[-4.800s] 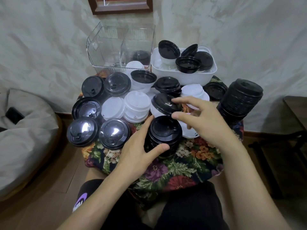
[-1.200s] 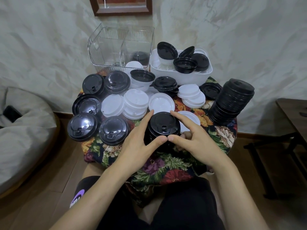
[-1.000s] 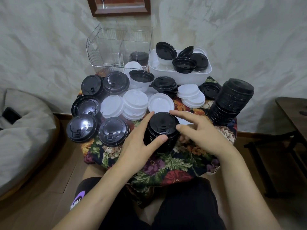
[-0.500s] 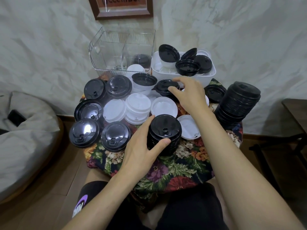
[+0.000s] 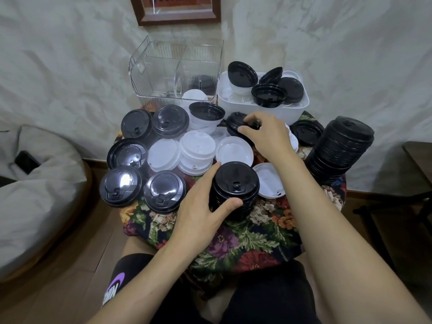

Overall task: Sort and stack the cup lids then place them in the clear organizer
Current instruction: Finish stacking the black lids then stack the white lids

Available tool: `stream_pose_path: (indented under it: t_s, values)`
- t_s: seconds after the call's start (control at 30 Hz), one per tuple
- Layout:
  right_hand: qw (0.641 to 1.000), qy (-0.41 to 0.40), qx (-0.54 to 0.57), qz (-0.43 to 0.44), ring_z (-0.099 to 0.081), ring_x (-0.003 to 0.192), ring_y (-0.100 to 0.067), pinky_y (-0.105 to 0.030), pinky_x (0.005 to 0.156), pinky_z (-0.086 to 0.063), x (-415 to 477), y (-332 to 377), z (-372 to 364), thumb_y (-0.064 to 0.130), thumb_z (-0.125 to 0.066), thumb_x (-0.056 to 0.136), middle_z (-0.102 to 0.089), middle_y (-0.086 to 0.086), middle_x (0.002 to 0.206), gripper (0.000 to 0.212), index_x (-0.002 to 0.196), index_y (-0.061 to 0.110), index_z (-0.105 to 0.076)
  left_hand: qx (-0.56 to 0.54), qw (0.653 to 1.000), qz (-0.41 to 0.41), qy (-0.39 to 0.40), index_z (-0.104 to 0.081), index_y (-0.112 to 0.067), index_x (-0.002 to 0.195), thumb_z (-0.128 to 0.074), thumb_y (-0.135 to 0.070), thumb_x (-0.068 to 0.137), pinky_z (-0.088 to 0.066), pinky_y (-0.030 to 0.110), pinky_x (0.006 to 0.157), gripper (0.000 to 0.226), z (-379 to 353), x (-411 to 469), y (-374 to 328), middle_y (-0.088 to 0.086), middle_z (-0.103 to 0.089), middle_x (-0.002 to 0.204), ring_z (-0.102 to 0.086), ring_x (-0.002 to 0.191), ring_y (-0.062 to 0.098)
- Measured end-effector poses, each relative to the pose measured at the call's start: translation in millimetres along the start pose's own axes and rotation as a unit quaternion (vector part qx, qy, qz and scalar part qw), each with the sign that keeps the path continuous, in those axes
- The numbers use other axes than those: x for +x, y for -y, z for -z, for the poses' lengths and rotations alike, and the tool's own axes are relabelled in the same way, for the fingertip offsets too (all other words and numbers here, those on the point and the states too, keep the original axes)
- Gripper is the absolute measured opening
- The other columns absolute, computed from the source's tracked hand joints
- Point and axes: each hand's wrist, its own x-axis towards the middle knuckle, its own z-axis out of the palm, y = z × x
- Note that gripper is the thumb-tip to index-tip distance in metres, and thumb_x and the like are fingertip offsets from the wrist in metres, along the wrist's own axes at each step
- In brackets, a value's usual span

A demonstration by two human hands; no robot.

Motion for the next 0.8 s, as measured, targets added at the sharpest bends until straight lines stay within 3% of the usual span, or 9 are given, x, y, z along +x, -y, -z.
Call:
stream_pose_path:
  t_s: [0.17, 0.33, 0.47, 0.6, 0.73, 0.8]
  values:
    - [1.000, 0.000, -0.001, -0.013, -0.052, 0.097, -0.009, -0.027, 0.084, -0.036, -2.7, 3.7, -0.8, 0.039, -0.071, 0.097, -0.071, 0.007, 0.116, 0.027, 0.120, 0.024, -0.071, -0.002, 1.000, 0.003, 0.002, -0.024, -0.048, 0.159, -0.053, -0.085, 0.083, -0.032, 0.021, 0.109, 0.089, -0.3, -0.3, 1.0, -0.033, -0.040, 0.153, -0.035, 0.142, -0.009]
    - [0.998, -0.026, 0.065, -0.012, -0.062, 0.111, -0.008, -0.030, 0.098, -0.047, -14.4, -0.2, 5.6, 0.036, -0.073, 0.095, -0.072, 0.015, 0.113, 0.022, 0.114, 0.027, -0.074, 0.000, 1.000, 0.004, 0.003, -0.024, -0.048, 0.158, -0.053, -0.085, 0.083, -0.034, 0.024, 0.111, 0.089, 0.5, -0.6, 1.6, -0.028, -0.041, 0.156, -0.036, 0.142, -0.007]
    - [0.988, -0.029, 0.151, -0.002, -0.064, 0.111, -0.001, -0.038, 0.101, -0.053, -41.8, -2.4, 20.8, 0.034, -0.075, 0.092, -0.073, 0.019, 0.110, 0.015, 0.108, 0.034, -0.075, -0.001, 1.000, 0.002, 0.004, -0.026, -0.047, 0.159, -0.053, -0.086, 0.082, -0.036, 0.027, 0.113, 0.090, 0.4, -0.2, 1.9, -0.026, -0.042, 0.157, -0.037, 0.144, -0.005]
    - [0.972, 0.010, 0.229, 0.046, -0.067, 0.115, -0.006, -0.044, 0.103, -0.055, -90.5, 0.9, 35.4, 0.024, -0.079, 0.091, -0.073, 0.020, 0.116, 0.019, 0.107, 0.035, -0.076, -0.002, 1.000, -0.001, 0.002, -0.025, -0.049, 0.159, -0.055, -0.084, 0.082, -0.034, 0.022, 0.111, 0.090, -0.3, -0.2, 2.4, -0.028, -0.041, 0.157, -0.036, 0.143, -0.007]
    - [0.974, 0.035, 0.210, 0.076, -0.062, 0.125, -0.003, -0.040, 0.107, -0.051, -129.9, 1.0, 41.5, 0.022, -0.081, 0.089, -0.070, 0.020, 0.126, 0.023, 0.106, 0.038, -0.076, -0.017, 1.000, -0.017, -0.002, -0.023, -0.068, 0.148, -0.060, -0.078, 0.084, -0.033, 0.007, 0.104, 0.075, 1.3, 0.2, -1.4, -0.048, -0.043, 0.140, -0.039, 0.136, -0.017]
    - [0.979, 0.044, 0.178, 0.085, -0.058, 0.128, -0.002, -0.037, 0.107, -0.050, -139.4, 0.0, 41.7, 0.023, -0.081, 0.089, -0.067, 0.021, 0.129, 0.024, 0.108, 0.035, -0.076, -0.021, 1.000, -0.020, -0.005, -0.025, -0.067, 0.149, -0.061, -0.078, 0.084, -0.034, 0.009, 0.102, 0.075, 1.5, 0.5, -2.6, -0.049, -0.045, 0.137, -0.042, 0.135, -0.017]
